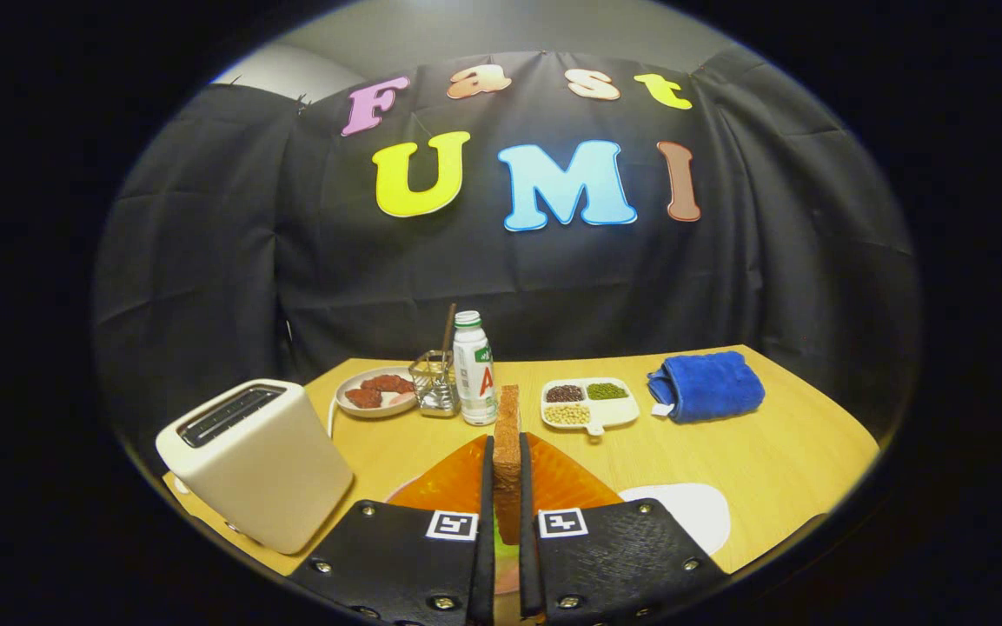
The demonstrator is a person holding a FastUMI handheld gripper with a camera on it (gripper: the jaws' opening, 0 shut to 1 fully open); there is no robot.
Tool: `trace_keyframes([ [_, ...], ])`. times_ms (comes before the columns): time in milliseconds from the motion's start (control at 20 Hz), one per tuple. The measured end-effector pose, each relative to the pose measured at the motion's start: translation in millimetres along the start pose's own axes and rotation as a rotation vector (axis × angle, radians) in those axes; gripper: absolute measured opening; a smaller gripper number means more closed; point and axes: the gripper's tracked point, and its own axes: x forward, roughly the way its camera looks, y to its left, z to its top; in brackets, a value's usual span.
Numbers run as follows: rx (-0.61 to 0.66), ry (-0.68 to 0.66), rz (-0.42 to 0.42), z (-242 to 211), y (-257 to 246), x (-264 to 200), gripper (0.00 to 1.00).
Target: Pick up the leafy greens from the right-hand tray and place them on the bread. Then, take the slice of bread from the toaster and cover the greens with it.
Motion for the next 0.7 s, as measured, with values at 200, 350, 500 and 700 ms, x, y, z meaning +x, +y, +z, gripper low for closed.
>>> trace_keyframes([
  [200, -0.077, 0.026, -0.020, -22, -1, 8, 0.11],
  [350, -0.086, 0.050, 0.003, -37, 11, 13, 0.11],
  [500, -0.098, 0.066, 0.037, -47, 28, 16, 0.11],
  [700, -0.065, 0.123, 0.117, -68, 53, 21, 0.11],
])
